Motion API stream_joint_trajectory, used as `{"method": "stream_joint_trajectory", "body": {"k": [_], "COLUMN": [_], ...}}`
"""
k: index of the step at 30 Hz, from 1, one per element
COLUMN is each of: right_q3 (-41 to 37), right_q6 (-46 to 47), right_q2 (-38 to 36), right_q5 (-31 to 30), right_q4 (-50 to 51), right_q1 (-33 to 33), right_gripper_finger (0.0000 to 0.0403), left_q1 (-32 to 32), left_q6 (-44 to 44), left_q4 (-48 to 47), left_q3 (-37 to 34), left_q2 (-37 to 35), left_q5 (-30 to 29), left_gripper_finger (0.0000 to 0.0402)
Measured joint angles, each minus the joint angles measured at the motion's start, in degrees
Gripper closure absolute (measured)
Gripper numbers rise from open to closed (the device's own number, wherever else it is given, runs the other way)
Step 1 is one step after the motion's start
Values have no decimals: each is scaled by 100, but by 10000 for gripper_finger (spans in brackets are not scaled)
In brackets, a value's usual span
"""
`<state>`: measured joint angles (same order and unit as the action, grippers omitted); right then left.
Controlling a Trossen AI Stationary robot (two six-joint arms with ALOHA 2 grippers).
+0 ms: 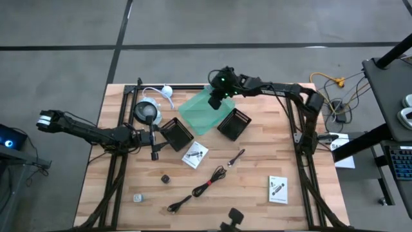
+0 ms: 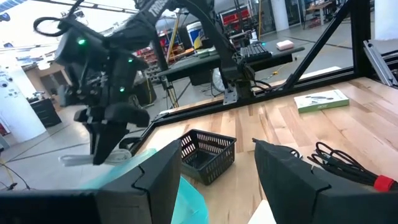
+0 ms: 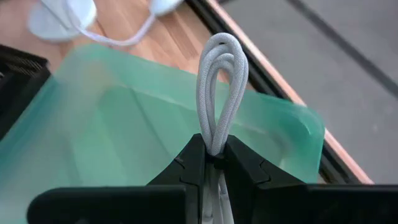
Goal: Pick and place items into bin
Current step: Put the white charger cable into the green bin, then put the top black charger cable into the green bin
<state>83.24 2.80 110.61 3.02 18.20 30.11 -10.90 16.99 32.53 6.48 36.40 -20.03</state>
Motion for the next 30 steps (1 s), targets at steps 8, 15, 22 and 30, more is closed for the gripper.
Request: {"method": "stream_joint_trajectory", "body": {"k": [8,15,22,30], "right_q3": [888,1018,1007,1003], "right_q6": [-23,-45,-144,-150], "right_q2": [404,461,461,461], "right_q5": [-5,-3,-4,-3], "right_q4": [1398,1884,1944,1954], "right_q1": [84,93,93,93], "right_gripper_finger": [374,374,345,293], "left_q1": [0,0,0,0], "left_q6": [-2,-2,-2,-2], "left_q4": [-4,0,0,-2], "left_q3": [-2,-4,-2,-2], "left_q2": [52,70,68,70], "left_q5": [2,-1,2,0], "left_gripper_finger": [213,213,213,213]}}
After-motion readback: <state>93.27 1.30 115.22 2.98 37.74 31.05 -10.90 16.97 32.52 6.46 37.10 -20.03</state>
